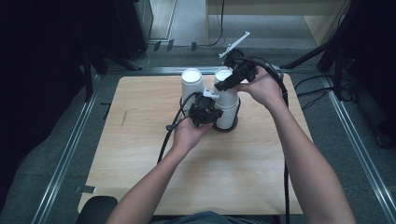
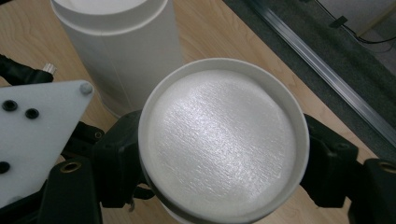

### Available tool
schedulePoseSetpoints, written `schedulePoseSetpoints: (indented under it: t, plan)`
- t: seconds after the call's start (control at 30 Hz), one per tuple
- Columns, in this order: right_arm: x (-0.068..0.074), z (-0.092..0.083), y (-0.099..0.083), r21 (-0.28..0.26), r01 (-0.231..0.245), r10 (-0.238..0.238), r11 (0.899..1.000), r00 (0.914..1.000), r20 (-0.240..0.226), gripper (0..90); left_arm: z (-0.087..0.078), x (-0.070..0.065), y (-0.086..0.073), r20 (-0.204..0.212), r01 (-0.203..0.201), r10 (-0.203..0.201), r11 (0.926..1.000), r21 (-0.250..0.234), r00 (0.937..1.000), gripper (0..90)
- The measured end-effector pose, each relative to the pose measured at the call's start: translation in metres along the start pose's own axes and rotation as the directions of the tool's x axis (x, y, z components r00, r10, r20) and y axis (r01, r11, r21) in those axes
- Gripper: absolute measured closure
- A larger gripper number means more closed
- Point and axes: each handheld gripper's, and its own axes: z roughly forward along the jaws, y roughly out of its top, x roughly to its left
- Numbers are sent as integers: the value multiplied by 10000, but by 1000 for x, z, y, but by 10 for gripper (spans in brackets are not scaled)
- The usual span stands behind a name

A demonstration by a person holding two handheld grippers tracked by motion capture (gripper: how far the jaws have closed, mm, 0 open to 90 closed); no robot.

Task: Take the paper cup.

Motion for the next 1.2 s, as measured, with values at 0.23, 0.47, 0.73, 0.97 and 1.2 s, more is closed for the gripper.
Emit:
schedulePoseSetpoints:
  t: [0.23, 0.47, 0.73, 0.97, 1.2]
  plan:
    - [-5, -36, 12, -1088, -309, 315, 9936, 9995, 40, 265, 0, -1, 1, 91, 79, -78, 10000, -49, 9999, 832]
    - [-6, -77, 22, -1414, -470, 439, 9888, 9987, -249, 261, -1, 0, 1, 175, 28, -28, 10000, -17, 9998, 808]
    - [2, -108, 13, -1492, -102, 24, 9887, 9987, -519, 258, -6, 1, 0, 628, -203, 199, 9998, 48, 9978, 744]
    - [6, -113, -14, -1586, -99, -57, 9873, 9952, -978, 256, -19, 5, -4, 1311, -328, 321, 9995, 35, 9909, 669]
    - [11, -108, -43, -1569, -157, -83, 9875, 9884, -1515, 254, -34, 9, -9, 2120, -452, 472, 9989, -142, 9761, 584]
